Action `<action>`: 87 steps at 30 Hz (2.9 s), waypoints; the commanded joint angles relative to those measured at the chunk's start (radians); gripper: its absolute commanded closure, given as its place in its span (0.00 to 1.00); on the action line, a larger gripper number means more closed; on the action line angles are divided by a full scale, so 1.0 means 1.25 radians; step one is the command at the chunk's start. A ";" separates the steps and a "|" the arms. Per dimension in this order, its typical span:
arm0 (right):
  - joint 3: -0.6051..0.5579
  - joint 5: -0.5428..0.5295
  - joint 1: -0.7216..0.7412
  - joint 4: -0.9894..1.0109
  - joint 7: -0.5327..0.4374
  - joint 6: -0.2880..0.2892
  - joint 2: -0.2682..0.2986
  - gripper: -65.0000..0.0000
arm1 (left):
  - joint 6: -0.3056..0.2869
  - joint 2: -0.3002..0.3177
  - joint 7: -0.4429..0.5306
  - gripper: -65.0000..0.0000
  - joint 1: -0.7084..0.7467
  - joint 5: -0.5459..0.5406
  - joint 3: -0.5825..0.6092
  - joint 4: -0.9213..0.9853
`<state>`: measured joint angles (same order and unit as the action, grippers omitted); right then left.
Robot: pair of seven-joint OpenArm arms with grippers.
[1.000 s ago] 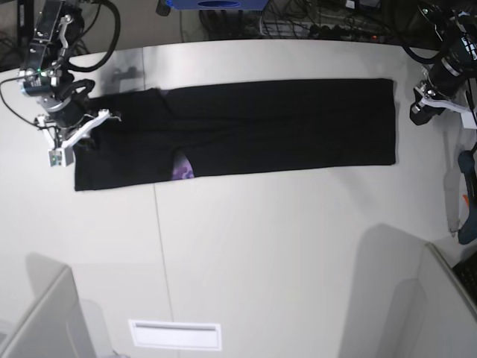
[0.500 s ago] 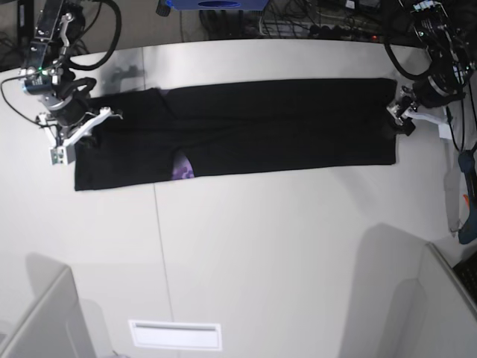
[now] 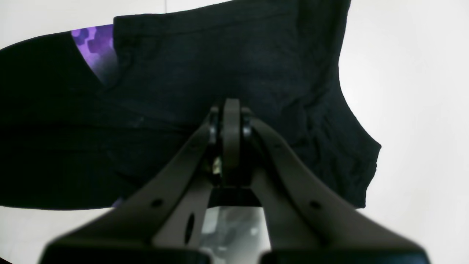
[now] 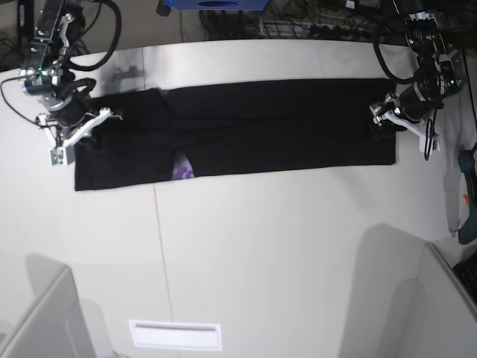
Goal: Fold the T-shirt properly
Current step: 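Lift the strip end with the left gripper and carry it toward the right gripper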
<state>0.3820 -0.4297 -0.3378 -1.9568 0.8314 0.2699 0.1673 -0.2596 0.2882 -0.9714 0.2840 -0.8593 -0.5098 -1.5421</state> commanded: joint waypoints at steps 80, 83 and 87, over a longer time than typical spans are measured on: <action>0.010 -0.005 0.041 -0.014 0.008 0.000 0.009 1.00 | 0.227 -0.241 -0.046 1.00 -0.089 0.169 0.470 -0.223; 0.010 -0.005 0.043 -0.014 0.008 0.000 0.009 1.00 | 0.227 -0.241 -0.046 1.00 -0.089 0.169 0.492 -0.223; 0.010 -0.005 0.043 -0.014 0.008 -0.002 0.009 1.00 | 0.227 -0.241 -0.046 1.00 -0.096 0.170 0.487 -0.221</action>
<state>0.3889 -0.4255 -0.2939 -1.9568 0.8616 0.2695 0.1677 0.0277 -0.0093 -1.0401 0.1780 -0.6315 0.0975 -1.8046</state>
